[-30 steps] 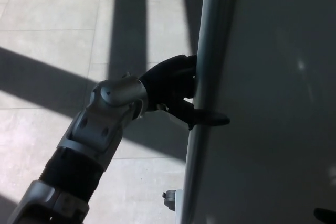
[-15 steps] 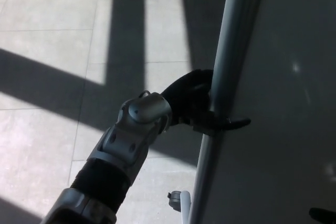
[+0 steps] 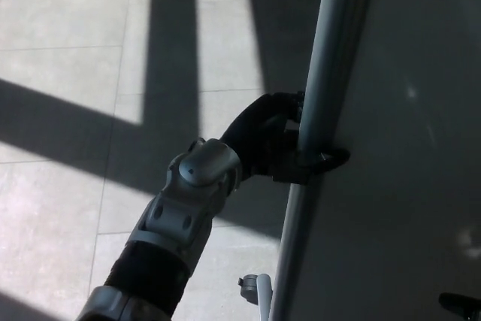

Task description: A white board is being place on the right hand side and parallel to the robot and the robot uses its left hand to grab on the leftside of the whiteboard and drag the whiteboard from the right hand side to the left hand side

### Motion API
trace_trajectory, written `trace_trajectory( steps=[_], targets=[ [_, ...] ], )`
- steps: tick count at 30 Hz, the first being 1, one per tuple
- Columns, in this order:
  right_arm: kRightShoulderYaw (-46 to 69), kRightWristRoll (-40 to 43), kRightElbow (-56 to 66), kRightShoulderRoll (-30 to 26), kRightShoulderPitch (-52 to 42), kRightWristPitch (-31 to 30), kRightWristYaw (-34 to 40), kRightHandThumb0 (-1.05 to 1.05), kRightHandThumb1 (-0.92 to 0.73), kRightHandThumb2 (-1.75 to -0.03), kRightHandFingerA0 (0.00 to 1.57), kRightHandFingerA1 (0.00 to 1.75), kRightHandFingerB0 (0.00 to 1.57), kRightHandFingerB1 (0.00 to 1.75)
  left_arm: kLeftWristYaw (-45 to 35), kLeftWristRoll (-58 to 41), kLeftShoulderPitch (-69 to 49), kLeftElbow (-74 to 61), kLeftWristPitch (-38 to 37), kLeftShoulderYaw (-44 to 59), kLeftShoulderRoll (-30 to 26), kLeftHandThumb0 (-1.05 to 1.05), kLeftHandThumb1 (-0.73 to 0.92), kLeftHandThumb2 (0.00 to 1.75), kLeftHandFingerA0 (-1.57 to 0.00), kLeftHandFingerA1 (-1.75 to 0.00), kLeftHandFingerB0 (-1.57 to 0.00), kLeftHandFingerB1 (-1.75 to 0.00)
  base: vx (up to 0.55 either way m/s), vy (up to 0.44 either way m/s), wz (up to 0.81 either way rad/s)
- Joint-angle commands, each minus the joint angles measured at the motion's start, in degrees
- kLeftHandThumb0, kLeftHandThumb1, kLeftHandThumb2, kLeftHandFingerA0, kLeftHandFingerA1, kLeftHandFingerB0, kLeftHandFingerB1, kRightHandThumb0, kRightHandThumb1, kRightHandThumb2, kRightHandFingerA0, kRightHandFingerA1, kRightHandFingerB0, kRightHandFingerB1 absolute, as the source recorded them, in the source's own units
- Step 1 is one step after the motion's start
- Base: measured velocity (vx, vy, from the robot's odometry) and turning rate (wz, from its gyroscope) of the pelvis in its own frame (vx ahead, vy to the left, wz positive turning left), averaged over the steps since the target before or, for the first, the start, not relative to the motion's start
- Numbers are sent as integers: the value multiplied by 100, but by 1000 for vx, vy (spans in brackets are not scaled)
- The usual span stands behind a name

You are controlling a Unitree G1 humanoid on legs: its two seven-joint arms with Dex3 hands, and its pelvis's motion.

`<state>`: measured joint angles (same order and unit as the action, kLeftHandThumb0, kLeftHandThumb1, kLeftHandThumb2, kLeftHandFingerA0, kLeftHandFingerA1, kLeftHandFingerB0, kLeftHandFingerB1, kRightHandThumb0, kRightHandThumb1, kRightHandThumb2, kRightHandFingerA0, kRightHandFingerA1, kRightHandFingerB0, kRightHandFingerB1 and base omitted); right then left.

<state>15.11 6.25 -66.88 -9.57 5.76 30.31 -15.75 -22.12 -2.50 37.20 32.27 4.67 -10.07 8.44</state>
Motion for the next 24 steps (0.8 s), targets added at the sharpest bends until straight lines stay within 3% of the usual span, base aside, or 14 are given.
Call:
trace_trajectory(
  steps=[1,13,24],
  targets=[
    [11,30,36,-50,0,79,56,-40,-69,-61,102,68,69,48,128,9,-99,-131,-144,247,-312,-15,69,61,-94,-70,-81,-54,0,0,0],
    [-26,-20,-7,-98,22,65,61,-40,-68,-61,101,68,71,49,-86,-322,-244,-467,234,799,-752,-13,67,60,-98,-73,-81,-57,0,0,0],
    [-49,5,-16,-80,57,67,40,-40,-68,-61,104,68,71,49,-588,-420,-193,-187,47,1158,-1582,-21,62,59,-101,-66,-84,-53,0,0,0]
  ],
)
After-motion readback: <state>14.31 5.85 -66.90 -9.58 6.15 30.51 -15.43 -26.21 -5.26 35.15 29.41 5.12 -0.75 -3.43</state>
